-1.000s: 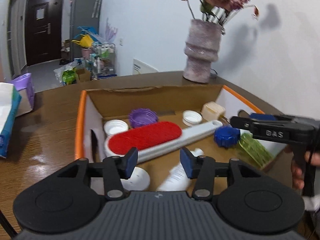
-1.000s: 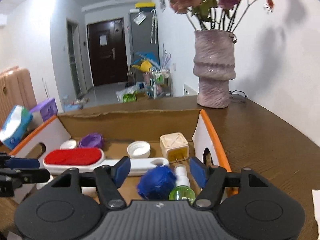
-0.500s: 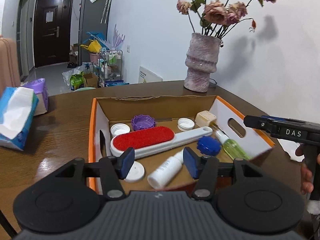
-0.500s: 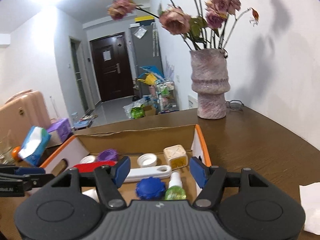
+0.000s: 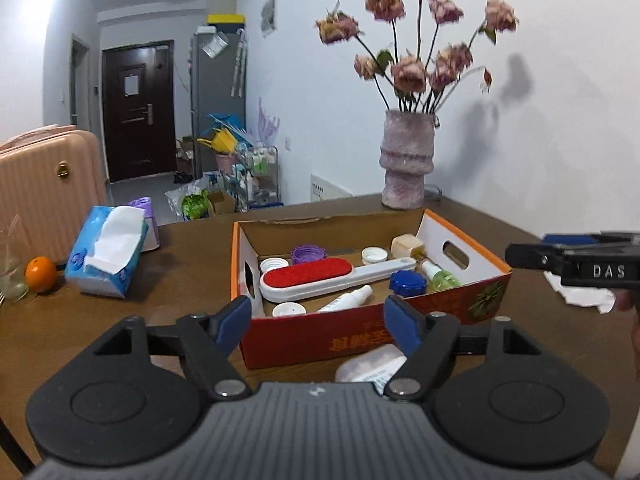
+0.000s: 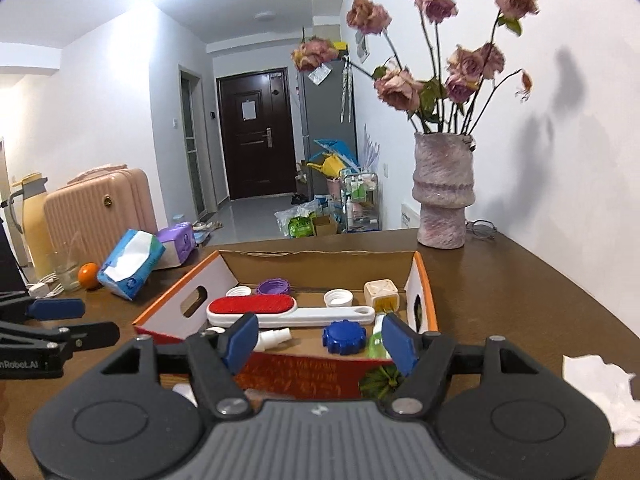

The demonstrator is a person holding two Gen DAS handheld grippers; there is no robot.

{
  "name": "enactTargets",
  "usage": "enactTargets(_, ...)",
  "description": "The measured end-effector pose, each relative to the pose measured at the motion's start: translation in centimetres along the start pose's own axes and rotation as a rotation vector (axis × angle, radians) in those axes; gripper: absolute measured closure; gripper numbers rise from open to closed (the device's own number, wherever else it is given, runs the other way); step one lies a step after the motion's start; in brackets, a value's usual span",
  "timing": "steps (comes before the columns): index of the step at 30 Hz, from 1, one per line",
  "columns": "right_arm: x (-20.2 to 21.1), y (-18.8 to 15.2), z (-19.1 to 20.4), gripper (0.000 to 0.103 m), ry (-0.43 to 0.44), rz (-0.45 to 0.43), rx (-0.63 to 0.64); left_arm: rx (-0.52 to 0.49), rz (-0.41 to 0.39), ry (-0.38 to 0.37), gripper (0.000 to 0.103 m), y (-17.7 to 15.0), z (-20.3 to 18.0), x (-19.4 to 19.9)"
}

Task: Organize rigid objects
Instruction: 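Withdraw both tools from the box back over the table, then move both tools toward the white medicine bottle on the table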

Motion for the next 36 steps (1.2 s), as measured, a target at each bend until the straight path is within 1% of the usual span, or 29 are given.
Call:
enactTargets(3,2.3,-0.7,0.1,0.029,-0.03,-0.035,0.008,0.006,-0.052,0.022,0.018,-0.3,-0.5,2.3)
enactTargets(5,3.9,-1.4,0.2,0.023,-0.049,-0.061,0.011,0.015,-0.083,0.02,0.015,-0.7,-0.8,3.9)
enactTargets(6,4.6,-1.7,0.2,0.022,-0.055,-0.075,0.012,0.017,-0.097,0.017,0.013,-0.9,-1.0,4.7)
enactTargets(7,5.4,-2.1,0.3,0.021,-0.063,-0.087,0.012,0.014,-0.111,0.017,0.012,-1.2,-1.2,5.5)
enactTargets(9,6.9,-3.1,0.5,0.021,-0.074,-0.1,0.007,0.006,-0.142,0.024,0.007,-1.8,-1.5,6.9)
enactTargets(12,9.3,-4.9,1.0,0.021,-0.082,-0.109,-0.004,0.004,-0.17,0.033,0.003,-3.1,-2.0,9.0)
enactTargets(15,11.4,-6.6,1.9,0.02,-0.087,-0.113,-0.004,0.008,-0.168,0.027,0.002,-4.6,-2.7,10.6)
enactTargets(18,13.6,-8.1,2.7,0.02,-0.078,-0.113,-0.017,0.008,-0.187,0.027,0.0,-6.2,-3.2,12.7)
enactTargets(20,14.9,-8.9,3.3,0.02,-0.077,-0.108,-0.017,0.006,-0.21,0.03,0.0,-6.9,-3.5,14.4)
enactTargets(22,16.2,-9.7,3.9,0.02,-0.071,-0.103,-0.013,0.021,-0.232,0.049,0.0,-7.3,-3.4,15.9)
enactTargets(24,17.5,-10.7,4.8,0.019,-0.051,-0.101,-0.002,0.037,-0.248,0.058,0.0,-7.7,-3.3,17.2)
enactTargets(26,18.7,-11.8,5.4,0.013,-0.048,-0.105,0.003,0.048,-0.259,0.059,0.0,-8.0,-3.3,18.6)
enactTargets(29,20.2,-13.4,6.0,0.012,-0.044,-0.1,-0.008,0.055,-0.259,0.067,0.0,-8.8,-3.3,20.0)
enactTargets(32,21.0,-14.2,6.3,0.012,-0.025,-0.094,-0.011,0.051,-0.255,0.069,0.0,-9.7,-3.6,21.1)
enactTargets(34,21.3,-14.3,6.4,0.012,-0.042,-0.096,0.025,0.047,-0.257,0.063,0.0,-10.1,-3.7,21.5)
enactTargets(36,21.3,-13.9,6.1,0.012,-0.076,-0.099,0.043,0.051,-0.262,0.066,0.0,-10.1,-3.6,21.5)
Point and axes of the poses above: each gripper's, at about its wrist camera, not at the fingertips, and x roughly against the way its jaws point, z to its left, y to its top, the point moved 8 cm from there along -x, roughly the way its jaws point, and after that the axes turned 4 degrees about -y, right-handed, at the moved point
